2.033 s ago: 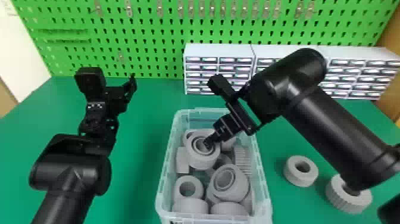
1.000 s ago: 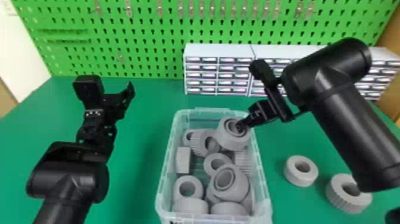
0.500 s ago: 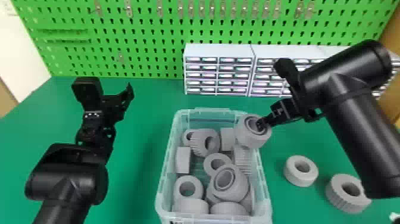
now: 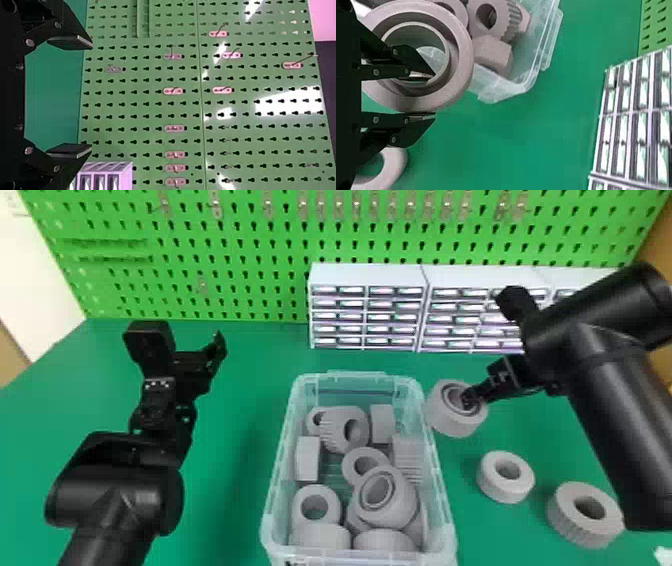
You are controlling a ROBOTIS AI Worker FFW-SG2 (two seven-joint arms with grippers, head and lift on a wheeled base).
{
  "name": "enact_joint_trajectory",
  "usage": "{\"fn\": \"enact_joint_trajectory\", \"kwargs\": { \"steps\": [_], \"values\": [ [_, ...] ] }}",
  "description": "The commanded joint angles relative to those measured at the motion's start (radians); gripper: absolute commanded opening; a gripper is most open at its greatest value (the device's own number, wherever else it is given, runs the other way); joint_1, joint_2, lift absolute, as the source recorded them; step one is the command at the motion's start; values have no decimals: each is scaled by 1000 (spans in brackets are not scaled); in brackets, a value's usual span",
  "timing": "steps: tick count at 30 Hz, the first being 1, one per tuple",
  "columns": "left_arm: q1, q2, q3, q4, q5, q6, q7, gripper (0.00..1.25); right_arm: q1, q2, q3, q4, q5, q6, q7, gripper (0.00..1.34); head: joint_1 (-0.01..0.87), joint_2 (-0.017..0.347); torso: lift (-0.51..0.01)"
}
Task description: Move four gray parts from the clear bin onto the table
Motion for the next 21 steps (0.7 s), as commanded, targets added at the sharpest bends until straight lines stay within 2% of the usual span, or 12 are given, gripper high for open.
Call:
{"fn": "enact_joint_trajectory", "kwargs": {
  "steps": [1,6,13,21],
  "values": [
    [0,0,-6,2,2,0,5,900,17,-5,-38,0,74,4,19,365,693,72,-52],
    [-4,0,-10,2,5,0,7,900,31,-13,-56,6,97,6,31,365,693,72,-52],
    [-5,0,-13,2,5,0,8,900,54,-31,-53,6,139,11,85,365,693,72,-52],
    [-7,0,-19,2,5,0,11,900,68,-34,-5,22,139,11,94,365,693,72,-52]
  ]
}}
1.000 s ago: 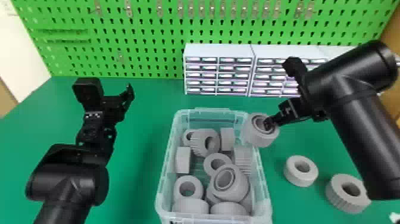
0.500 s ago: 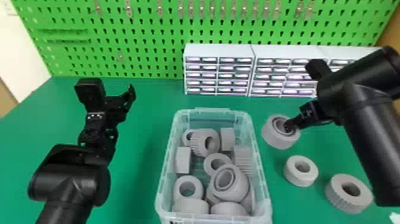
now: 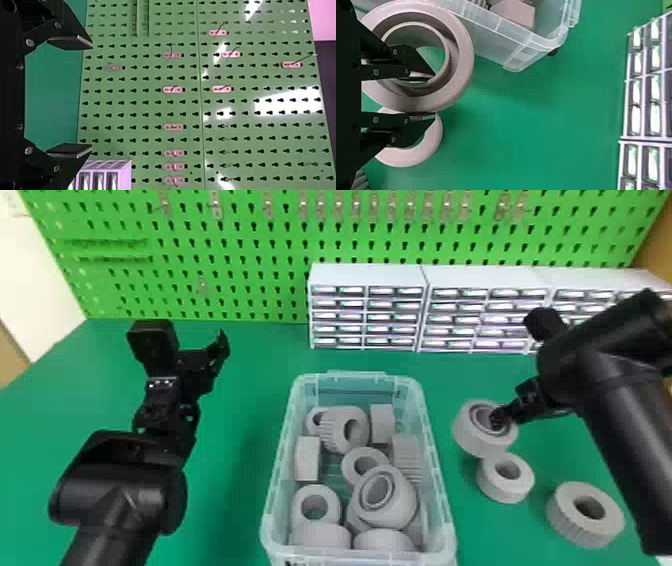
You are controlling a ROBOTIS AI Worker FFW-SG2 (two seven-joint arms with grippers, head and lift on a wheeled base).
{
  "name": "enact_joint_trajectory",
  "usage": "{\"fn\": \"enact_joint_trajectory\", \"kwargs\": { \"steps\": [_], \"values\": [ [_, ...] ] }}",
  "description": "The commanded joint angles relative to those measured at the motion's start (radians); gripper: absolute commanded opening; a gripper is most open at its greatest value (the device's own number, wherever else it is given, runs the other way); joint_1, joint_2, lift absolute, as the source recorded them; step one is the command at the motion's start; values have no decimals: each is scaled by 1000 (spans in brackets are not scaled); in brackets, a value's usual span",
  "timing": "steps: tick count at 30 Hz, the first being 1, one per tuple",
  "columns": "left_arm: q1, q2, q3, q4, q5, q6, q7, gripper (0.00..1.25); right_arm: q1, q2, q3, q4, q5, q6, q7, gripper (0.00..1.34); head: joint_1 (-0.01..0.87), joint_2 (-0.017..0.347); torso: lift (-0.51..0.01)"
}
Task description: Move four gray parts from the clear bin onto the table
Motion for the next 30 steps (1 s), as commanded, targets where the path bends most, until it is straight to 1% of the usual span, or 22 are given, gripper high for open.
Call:
{"fn": "enact_joint_trajectory", "kwargs": {
  "steps": [1,9,15,24,30],
  "values": [
    [-1,0,-7,0,0,0,1,900,9,-2,30,15,-2,0,1,365,693,72,-52],
    [-1,0,-5,0,3,0,3,900,24,-2,81,39,-28,0,2,365,693,72,-52],
    [-1,0,-5,0,3,0,4,900,30,-13,130,53,-39,2,2,365,693,72,-52],
    [-1,0,-2,0,3,0,4,900,30,-10,202,96,-50,3,2,365,693,72,-52],
    [-1,0,-1,0,5,0,4,900,29,-8,222,114,-47,3,2,365,693,72,-52]
  ]
}}
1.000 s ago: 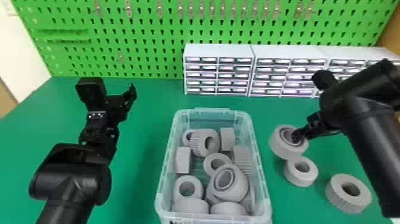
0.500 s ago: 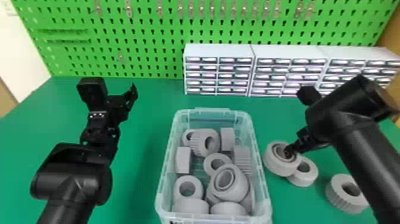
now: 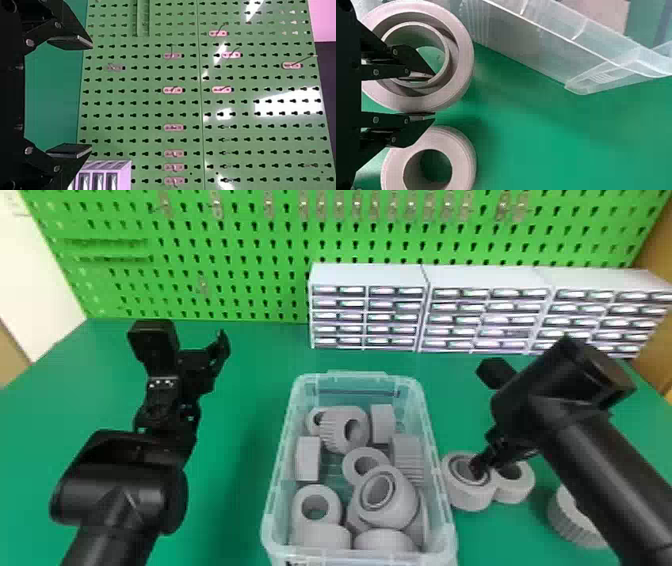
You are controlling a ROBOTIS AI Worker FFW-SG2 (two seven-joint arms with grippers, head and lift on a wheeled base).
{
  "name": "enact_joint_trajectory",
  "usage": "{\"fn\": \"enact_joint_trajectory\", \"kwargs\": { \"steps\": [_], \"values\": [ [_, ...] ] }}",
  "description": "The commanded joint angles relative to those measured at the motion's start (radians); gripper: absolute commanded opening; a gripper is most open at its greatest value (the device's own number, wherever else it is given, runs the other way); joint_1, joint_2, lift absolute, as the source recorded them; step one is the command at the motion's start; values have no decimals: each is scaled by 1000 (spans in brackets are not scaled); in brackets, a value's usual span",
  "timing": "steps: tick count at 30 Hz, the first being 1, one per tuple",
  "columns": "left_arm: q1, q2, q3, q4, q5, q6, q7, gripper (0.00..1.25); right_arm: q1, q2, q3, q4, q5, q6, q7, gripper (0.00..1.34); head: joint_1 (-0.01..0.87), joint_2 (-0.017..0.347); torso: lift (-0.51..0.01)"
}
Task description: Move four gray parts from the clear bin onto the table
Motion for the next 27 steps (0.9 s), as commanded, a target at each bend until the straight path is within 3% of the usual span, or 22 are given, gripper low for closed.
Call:
{"fn": "enact_joint_trajectory", "kwargs": {
  "steps": [1,27],
  "values": [
    [0,-2,0,0,1,0,0,900,-2,1,13,16,5,0,0,365,693,72,-52],
    [-6,-3,-11,5,18,0,12,900,-3,14,-7,99,34,-35,0,367,693,72,-52]
  ]
}}
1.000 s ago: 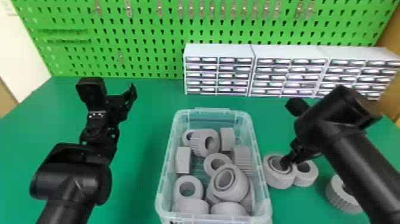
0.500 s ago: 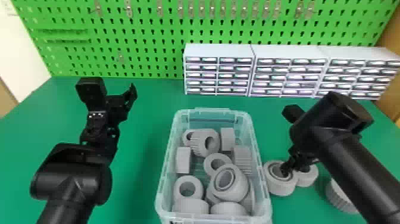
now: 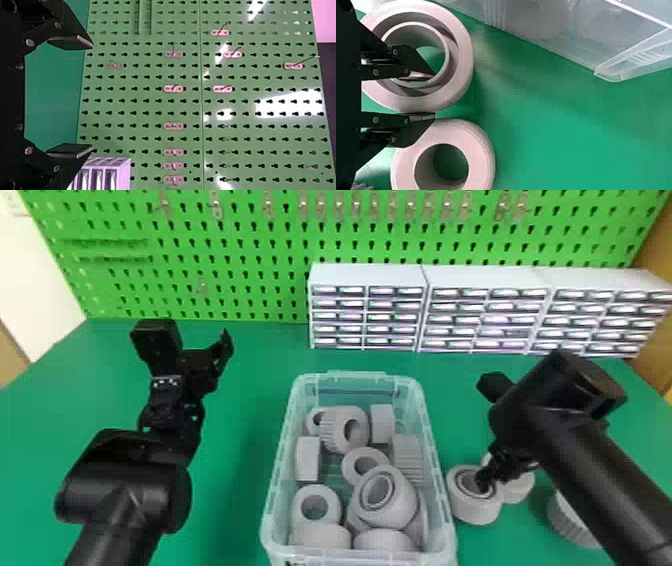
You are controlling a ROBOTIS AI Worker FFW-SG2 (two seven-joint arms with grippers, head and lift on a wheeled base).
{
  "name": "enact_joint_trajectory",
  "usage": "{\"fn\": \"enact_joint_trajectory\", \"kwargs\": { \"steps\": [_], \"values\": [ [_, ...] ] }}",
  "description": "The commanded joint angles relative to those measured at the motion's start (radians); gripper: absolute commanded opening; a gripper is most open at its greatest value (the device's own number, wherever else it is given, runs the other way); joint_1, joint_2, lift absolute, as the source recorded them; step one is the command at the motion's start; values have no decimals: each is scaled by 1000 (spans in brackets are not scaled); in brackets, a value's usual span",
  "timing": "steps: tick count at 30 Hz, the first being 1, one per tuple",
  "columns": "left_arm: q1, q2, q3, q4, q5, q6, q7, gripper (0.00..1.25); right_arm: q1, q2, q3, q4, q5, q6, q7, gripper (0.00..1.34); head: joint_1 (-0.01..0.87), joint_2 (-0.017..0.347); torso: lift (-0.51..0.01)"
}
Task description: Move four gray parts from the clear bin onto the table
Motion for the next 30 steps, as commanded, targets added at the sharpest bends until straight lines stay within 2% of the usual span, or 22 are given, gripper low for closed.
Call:
{"fn": "enact_joint_trajectory", "kwargs": {
  "steps": [1,11,16,30],
  "values": [
    [0,0,1,0,1,0,0,900,-2,0,-2,3,2,-2,0,367,693,72,-52],
    [0,0,1,0,1,0,0,900,-4,0,3,5,5,-2,0,439,693,72,-52],
    [0,0,3,0,1,0,0,900,-5,0,3,5,6,-2,0,555,693,72,-52],
    [3,0,4,0,-2,-2,0,900,-17,3,-3,5,6,-11,0,650,693,72,-52]
  ]
}}
